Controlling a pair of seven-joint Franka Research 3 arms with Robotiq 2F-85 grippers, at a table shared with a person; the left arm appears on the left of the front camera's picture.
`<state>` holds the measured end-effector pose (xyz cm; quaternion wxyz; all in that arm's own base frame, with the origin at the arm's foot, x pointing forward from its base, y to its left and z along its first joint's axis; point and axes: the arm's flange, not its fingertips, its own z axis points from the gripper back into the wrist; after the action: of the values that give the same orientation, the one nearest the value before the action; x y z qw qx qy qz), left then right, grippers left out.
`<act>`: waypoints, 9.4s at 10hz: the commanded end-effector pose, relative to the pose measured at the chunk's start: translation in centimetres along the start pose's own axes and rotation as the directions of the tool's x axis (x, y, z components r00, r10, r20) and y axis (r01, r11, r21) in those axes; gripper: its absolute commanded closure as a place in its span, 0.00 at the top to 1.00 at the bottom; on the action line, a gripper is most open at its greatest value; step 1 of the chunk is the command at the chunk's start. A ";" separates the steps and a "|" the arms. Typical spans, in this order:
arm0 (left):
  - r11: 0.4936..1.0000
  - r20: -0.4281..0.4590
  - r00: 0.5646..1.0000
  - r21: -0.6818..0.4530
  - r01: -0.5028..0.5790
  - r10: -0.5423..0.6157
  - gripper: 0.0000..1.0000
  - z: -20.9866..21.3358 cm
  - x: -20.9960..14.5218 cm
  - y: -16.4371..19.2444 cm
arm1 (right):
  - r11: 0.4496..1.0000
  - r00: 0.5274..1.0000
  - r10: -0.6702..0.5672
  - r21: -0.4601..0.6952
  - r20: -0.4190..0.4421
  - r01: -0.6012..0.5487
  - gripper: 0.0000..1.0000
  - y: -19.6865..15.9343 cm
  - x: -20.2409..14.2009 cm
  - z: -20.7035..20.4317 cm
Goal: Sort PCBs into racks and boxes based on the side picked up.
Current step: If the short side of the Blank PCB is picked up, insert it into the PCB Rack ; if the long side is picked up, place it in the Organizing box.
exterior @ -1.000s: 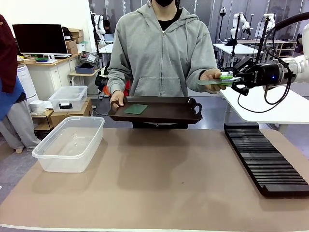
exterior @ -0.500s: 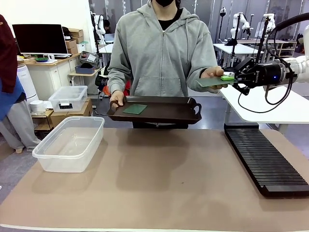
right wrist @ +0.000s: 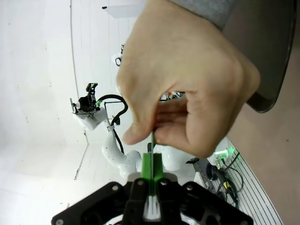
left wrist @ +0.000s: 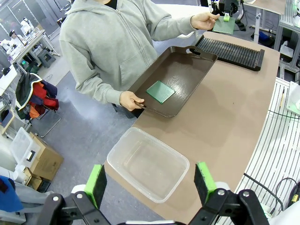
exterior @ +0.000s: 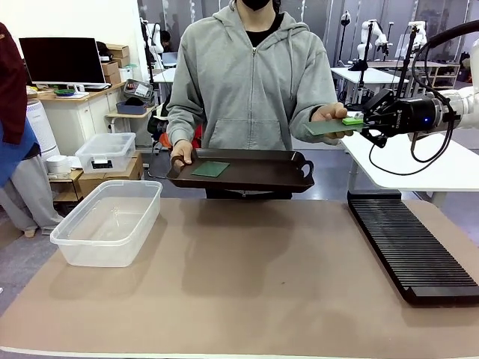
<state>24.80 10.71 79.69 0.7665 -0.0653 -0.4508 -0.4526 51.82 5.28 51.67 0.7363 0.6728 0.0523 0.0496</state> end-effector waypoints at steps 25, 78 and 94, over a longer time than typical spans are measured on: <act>1.000 0.008 1.000 -0.009 0.008 -0.008 1.00 -0.1 -0.1 -0.1 | 0.806 0.815 0.573 -0.123 -0.087 -0.579 0.02 4.4 -4.6 5.8; 1.000 0.008 1.000 -0.009 0.008 -0.008 1.00 -0.1 -0.1 -0.1 | -0.164 -0.143 0.933 -0.036 -0.331 -0.986 0.02 -23.6 0.6 21.4; 1.000 0.008 1.000 -0.009 0.008 -0.008 1.00 -0.1 -0.1 -0.1 | -0.076 -0.056 0.961 -0.066 -0.269 -0.995 0.02 -27.8 0.4 19.8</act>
<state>24.78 10.75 79.69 0.7674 -0.0643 -0.4506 -0.4515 55.23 -17.39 27.17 0.5324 0.4041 -0.4014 0.6263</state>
